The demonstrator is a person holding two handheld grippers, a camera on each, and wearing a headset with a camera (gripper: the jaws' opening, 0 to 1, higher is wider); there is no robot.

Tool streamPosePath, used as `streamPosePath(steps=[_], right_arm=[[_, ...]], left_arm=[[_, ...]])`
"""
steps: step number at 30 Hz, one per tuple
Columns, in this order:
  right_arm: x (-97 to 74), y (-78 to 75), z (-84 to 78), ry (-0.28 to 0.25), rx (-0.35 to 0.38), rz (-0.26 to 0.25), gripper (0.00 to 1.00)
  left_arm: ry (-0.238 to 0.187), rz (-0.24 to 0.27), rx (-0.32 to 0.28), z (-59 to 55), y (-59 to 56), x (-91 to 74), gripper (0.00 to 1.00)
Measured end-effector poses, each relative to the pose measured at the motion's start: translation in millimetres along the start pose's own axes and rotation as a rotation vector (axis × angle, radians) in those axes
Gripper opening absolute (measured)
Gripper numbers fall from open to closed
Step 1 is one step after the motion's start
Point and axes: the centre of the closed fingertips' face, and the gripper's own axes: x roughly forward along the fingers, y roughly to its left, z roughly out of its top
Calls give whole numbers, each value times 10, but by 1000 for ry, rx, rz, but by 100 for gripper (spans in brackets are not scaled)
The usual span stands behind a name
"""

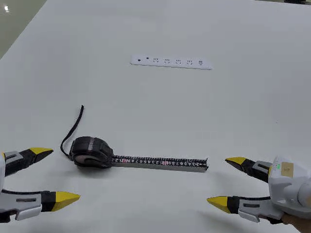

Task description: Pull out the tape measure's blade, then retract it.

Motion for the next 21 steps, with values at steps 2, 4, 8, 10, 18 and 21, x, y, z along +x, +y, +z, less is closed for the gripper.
streamPosePath(steps=[2,4,8,10,18,21], right_arm=[[-19,12,6,-8,8,-12,67],[-27,35,22,-16,18,-26,69],[-32,97,47,-25,64,-51,75],[-35,136,60,-32,63,-56,77],[-39,270,98,-27,109,-105,82],[-45,320,129,-32,128,-117,84]], left_arm=[[-19,16,-24,14,-11,-17,77],[-35,35,-35,34,-26,-32,78],[-42,54,-22,114,-92,-65,81],[-52,81,-24,153,-87,-76,82],[-29,92,-75,129,-188,-47,88],[-26,104,-83,167,-212,-43,90]])
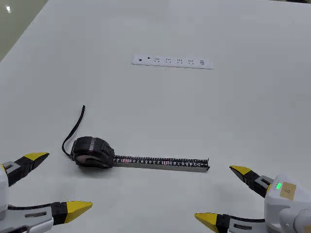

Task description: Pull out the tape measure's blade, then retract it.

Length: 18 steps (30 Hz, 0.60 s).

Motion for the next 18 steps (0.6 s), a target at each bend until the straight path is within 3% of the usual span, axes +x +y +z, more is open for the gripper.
streamPosePath(steps=[4,12,18], right_arm=[[-2,61,7,10,28,-8,86],[-28,53,72,2,96,-66,95],[-39,77,113,0,110,-63,98]], left_arm=[[6,25,-58,32,-48,5,92],[19,63,-65,50,-165,-1,97],[31,82,-82,28,-228,-11,100]])
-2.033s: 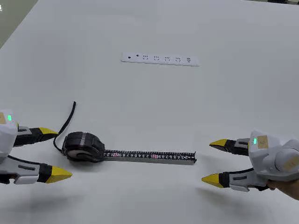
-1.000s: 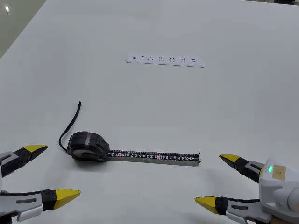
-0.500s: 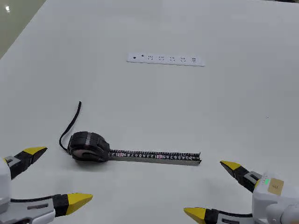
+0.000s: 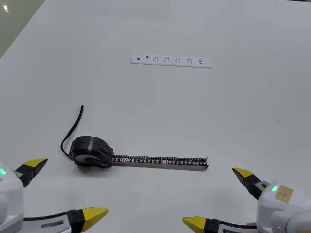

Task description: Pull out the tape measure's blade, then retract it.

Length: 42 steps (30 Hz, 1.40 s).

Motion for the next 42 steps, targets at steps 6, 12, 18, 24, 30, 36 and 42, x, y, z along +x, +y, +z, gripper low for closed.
streamPosePath(steps=[6,12,18,24,30,36,42], right_arm=[[-28,21,44,-4,36,12,100],[-50,54,77,-5,31,22,100],[-57,76,74,-4,30,22,99],[-58,107,77,-4,28,28,99],[-46,104,84,-5,23,29,99],[-44,88,104,-12,25,27,99],[-39,82,79,-6,23,29,99]], left_arm=[[3,3,-9,-7,-47,6,100],[-4,5,-21,37,-69,23,100],[-17,11,-11,82,-63,8,100],[-20,19,-23,78,-50,-19,100],[-18,18,-14,79,-69,-25,100],[-19,17,-6,96,-79,-18,100],[-18,25,-4,104,-52,-15,100]])
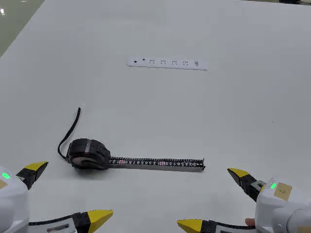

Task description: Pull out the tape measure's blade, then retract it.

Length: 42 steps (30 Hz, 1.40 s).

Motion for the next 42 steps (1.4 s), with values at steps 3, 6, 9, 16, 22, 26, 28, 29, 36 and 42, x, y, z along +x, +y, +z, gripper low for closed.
streamPosePath(steps=[3,6,9,16,22,26,28,29,36,42], right_arm=[[1,-4,6,-8,1,3,99],[6,-12,-2,-6,-2,8,99],[9,-29,-12,-2,-10,13,99],[11,-86,0,-7,-12,19,98],[18,-131,-41,0,-23,33,98],[21,-164,-63,-4,-40,58,98],[22,-182,-74,-2,-53,68,98],[23,-188,-77,-3,-57,73,98],[54,-242,-118,4,-114,126,96],[101,-316,-113,4,-160,158,92]], left_arm=[[-2,4,-1,8,6,2,100],[-2,6,-2,13,8,7,100],[-3,10,-5,19,10,14,100],[-3,34,-16,10,37,45,100],[-7,60,-34,18,44,101,100],[-5,61,-33,29,26,146,100],[-7,68,-34,43,31,164,100],[-9,72,-35,50,36,169,100],[-10,116,-51,50,102,219,100],[1,149,-83,15,167,263,100]])
